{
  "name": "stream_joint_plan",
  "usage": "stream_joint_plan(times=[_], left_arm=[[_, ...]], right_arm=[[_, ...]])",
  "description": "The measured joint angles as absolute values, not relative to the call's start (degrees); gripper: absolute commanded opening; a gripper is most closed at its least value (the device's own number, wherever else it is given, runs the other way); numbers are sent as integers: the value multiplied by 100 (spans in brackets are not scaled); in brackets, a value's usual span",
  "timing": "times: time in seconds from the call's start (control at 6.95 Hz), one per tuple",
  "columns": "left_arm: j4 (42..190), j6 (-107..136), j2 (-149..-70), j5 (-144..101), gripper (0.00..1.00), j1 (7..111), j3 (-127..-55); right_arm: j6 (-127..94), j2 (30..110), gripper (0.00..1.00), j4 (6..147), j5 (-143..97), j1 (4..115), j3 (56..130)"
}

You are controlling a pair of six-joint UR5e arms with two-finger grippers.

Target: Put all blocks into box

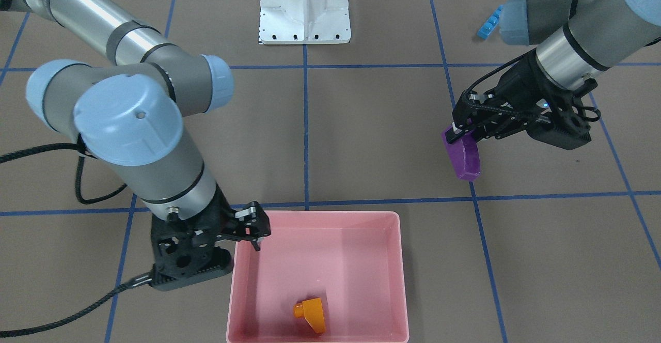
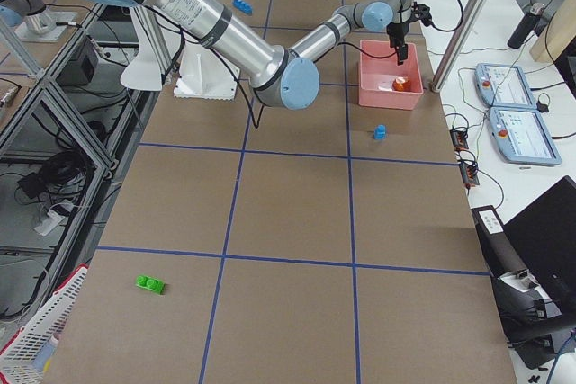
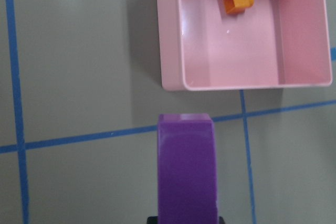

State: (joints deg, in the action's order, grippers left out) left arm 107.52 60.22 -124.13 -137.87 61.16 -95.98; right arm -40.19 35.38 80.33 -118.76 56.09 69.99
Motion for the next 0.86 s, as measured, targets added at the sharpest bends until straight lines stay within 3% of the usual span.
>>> stream_joint_plan(times=[0.86], left_arm=[[12136,7483,-14837,-11442,0,4973,-6426]], right_arm=[[-3076,4696,98,7598,-11877,5765,7215]])
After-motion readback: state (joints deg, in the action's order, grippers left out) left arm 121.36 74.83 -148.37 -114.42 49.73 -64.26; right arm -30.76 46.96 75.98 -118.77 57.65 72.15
